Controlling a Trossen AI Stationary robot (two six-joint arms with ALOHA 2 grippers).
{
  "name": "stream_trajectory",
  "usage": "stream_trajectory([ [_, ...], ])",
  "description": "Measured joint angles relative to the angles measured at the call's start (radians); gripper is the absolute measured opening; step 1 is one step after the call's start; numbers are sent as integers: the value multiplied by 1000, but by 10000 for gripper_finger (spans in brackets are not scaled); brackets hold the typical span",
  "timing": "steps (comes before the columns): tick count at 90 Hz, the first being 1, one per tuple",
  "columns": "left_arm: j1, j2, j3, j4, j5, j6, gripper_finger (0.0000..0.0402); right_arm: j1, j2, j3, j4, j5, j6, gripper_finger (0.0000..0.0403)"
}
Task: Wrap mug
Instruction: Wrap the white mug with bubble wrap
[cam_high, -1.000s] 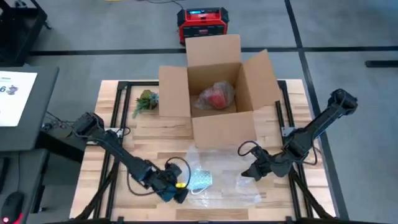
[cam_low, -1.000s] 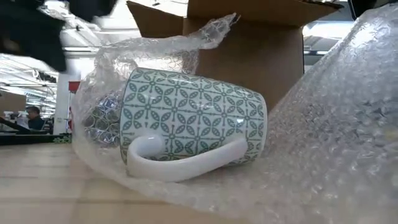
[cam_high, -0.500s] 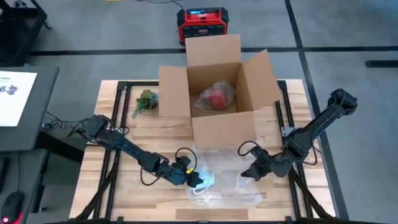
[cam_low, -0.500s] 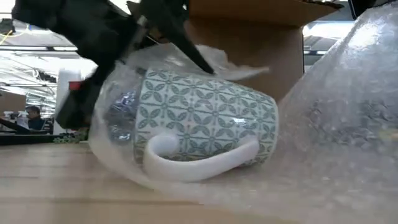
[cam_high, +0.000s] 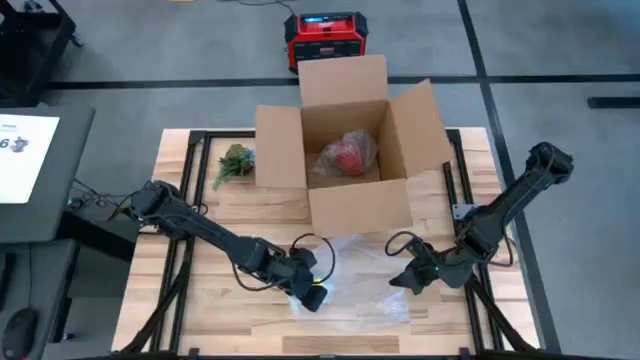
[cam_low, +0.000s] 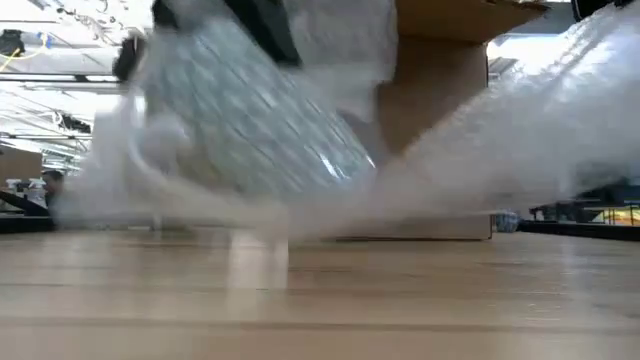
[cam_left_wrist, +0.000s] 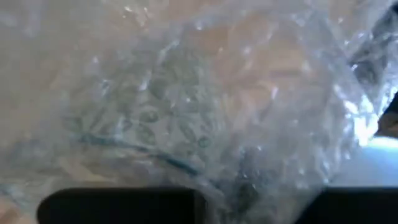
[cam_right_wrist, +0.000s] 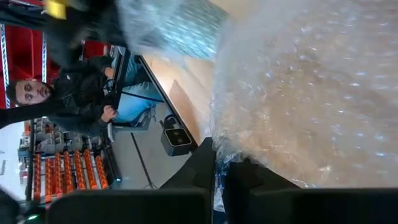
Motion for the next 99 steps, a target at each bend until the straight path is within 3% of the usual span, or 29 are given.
stream_trajectory([
  [13, 46, 49, 125, -186, 13, 84, 9, 0, 32, 0, -2, 3, 10, 0],
  [48, 126, 246, 272, -202, 143, 194, 9, 1, 201, 3, 261, -8, -24, 0],
  [70, 135, 324, 401, -195, 147, 277, 15, -17, 212, 48, 272, -7, -85, 0],
  [80, 142, 325, 403, -142, 150, 302, 42, -31, 213, 48, 260, -6, -85, 0],
  [99, 156, 323, 404, -80, 197, 319, 134, -35, 213, 48, 223, -6, -79, 0],
])
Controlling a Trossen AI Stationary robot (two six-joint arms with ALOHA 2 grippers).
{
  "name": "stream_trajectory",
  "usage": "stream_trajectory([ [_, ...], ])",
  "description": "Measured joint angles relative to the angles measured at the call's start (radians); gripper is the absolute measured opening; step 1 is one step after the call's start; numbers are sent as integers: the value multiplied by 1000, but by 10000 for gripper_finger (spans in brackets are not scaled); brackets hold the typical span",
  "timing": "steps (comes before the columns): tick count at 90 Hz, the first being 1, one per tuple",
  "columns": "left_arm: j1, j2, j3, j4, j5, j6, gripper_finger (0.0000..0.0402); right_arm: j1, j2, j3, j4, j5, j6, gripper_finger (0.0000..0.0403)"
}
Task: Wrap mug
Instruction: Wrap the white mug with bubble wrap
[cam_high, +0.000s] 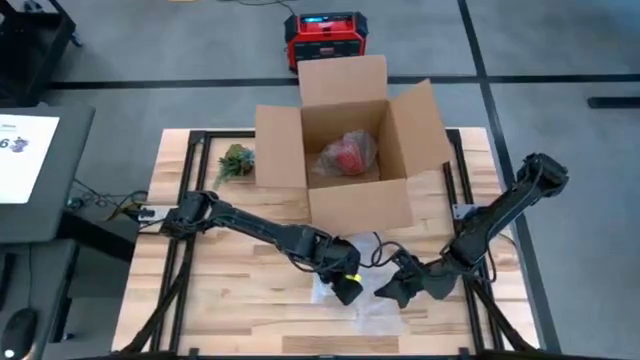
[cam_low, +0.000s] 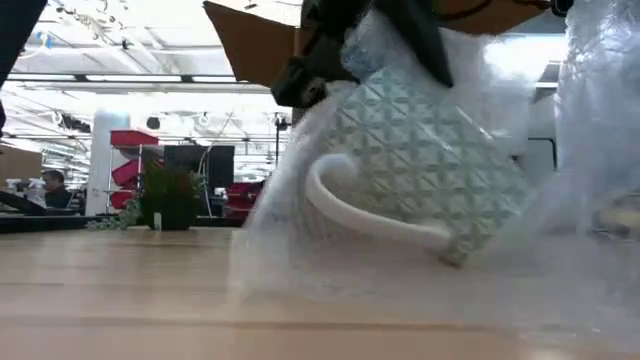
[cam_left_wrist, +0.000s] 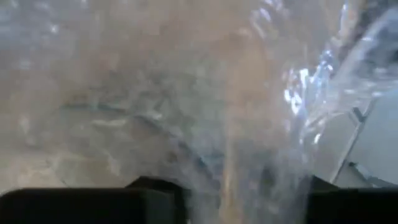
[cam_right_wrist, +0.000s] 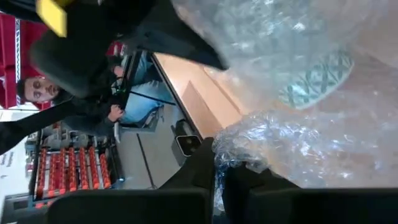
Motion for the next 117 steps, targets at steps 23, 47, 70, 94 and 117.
stream_trajectory([
  [23, 0, -1, 1, 40, 5, -1, 141, 1, 0, 0, -14, 0, 1, 0],
  [47, -2, -1, 24, -54, -29, 40, 11, 1, 0, 0, -24, 0, 2, 0],
  [70, -8, -4, 116, -314, -33, 65, 3, -14, 93, 0, 30, 1, 25, 0],
  [94, -10, -4, 97, -356, -54, 75, 1, -43, 257, 0, 254, -16, 20, 0],
  [117, -10, -3, 84, -244, -73, 82, 57, -46, 295, 0, 322, -49, 20, 0],
])
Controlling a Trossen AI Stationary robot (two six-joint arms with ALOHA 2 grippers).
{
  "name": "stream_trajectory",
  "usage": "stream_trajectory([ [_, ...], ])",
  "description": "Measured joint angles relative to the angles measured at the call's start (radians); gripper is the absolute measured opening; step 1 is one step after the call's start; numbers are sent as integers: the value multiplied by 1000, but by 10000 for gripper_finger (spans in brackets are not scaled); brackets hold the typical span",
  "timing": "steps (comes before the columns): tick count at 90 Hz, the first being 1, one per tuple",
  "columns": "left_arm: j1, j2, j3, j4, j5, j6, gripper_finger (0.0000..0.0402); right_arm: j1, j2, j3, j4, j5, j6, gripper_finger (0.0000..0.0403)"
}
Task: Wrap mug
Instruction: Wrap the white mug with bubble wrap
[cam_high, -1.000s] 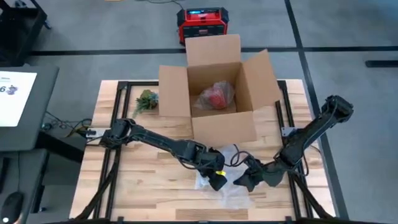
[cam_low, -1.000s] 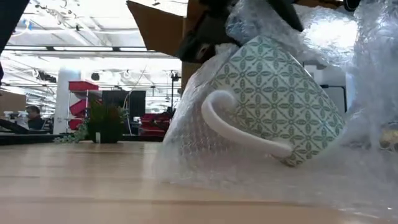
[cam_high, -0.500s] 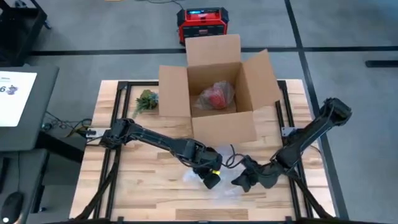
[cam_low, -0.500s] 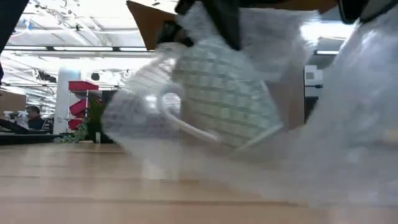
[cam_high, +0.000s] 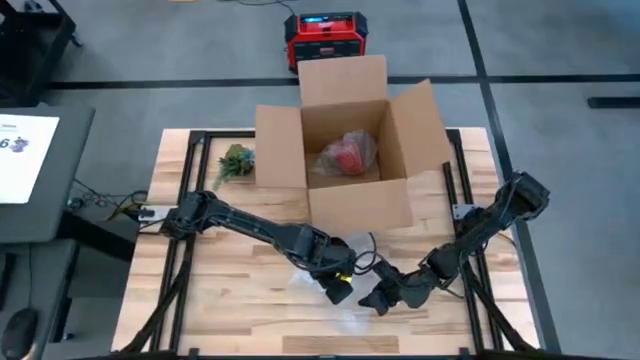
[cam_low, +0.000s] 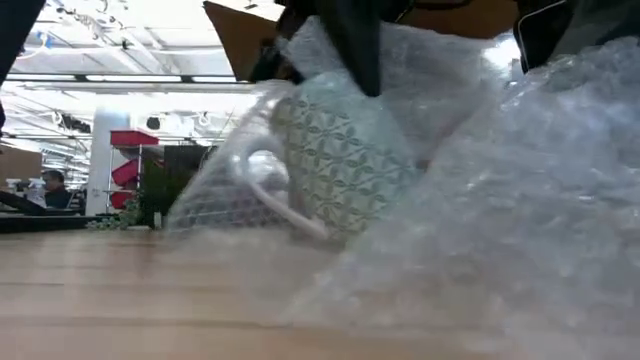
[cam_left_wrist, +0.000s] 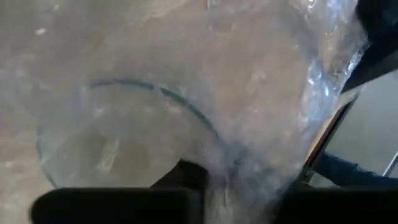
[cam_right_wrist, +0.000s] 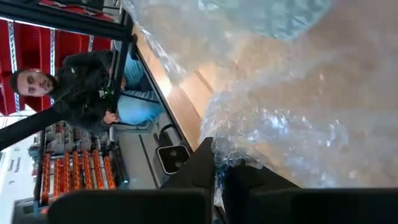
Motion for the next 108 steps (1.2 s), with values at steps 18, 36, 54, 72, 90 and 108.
stream_trajectory([
  [18, 3, 0, 0, 51, 16, 0, 138, 2, -6, 0, -6, -1, -20, 0],
  [36, 8, 0, 14, 59, 125, -9, 171, 12, -6, 0, -30, -3, -19, 0],
  [54, 0, 0, 98, -19, 140, -12, 173, 39, -6, 0, -59, -5, 3, 0],
  [72, -17, 0, 215, -131, 139, -27, 173, 64, -6, 0, -83, -5, 24, 0],
  [90, -66, 0, 225, 35, 132, -27, 171, 74, -6, 0, -83, -4, 28, 0],
  [108, -87, 33, 147, 113, -99, -74, 141, 74, -6, 0, -82, -4, 28, 0],
])
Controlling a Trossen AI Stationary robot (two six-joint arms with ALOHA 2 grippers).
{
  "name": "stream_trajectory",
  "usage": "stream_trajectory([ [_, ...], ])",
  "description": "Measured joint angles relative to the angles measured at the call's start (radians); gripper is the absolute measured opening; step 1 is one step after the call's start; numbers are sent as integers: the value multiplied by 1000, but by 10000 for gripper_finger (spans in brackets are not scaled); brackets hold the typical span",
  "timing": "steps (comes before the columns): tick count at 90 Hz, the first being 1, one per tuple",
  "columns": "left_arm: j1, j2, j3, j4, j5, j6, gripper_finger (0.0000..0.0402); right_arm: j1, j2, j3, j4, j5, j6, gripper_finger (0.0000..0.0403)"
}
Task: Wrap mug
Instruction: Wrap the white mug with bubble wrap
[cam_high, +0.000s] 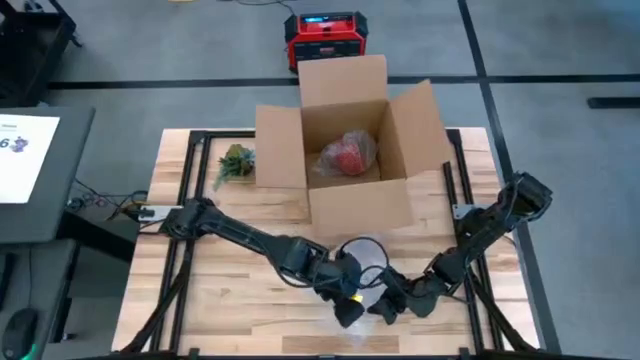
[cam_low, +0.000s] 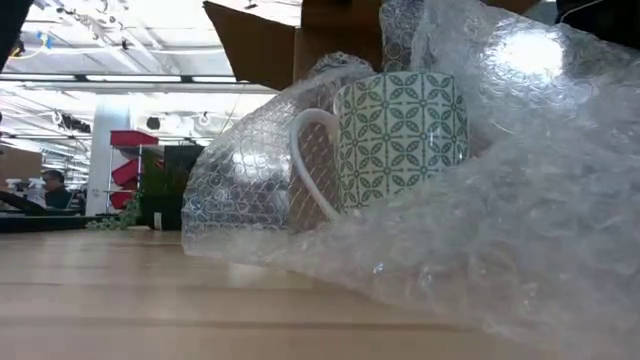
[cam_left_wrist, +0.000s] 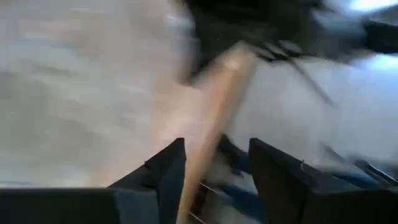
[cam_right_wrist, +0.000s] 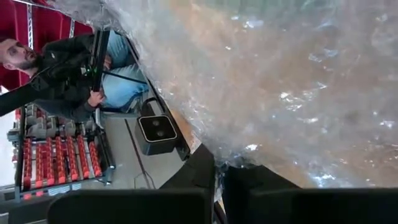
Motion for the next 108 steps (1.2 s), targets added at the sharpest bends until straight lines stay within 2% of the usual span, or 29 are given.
stream_trajectory([
  [17, 11, -1, -41, -5, -197, -43, 98, 3, 0, 0, 6, 0, 9, 0],
  [27, 16, 2, -44, -68, -256, -66, 63, 11, 0, 0, 9, 0, 31, 0],
  [43, 21, 21, -89, -122, -245, -67, 7, 27, 0, 0, 9, 0, 43, 0],
  [55, 27, 38, -150, -52, -214, -72, 3, 31, 0, 7, 4, 0, 43, 0],
  [71, 50, 72, -186, 29, -125, -49, 0, 30, 0, 18, 1, 3, 42, 0],
  [94, 51, 47, -54, -111, -66, 20, 0, 30, -1, 19, 1, 4, 42, 0],
  [108, 36, 43, 35, -263, -15, 84, 0, 27, -1, 19, 1, 3, 34, 0],
])
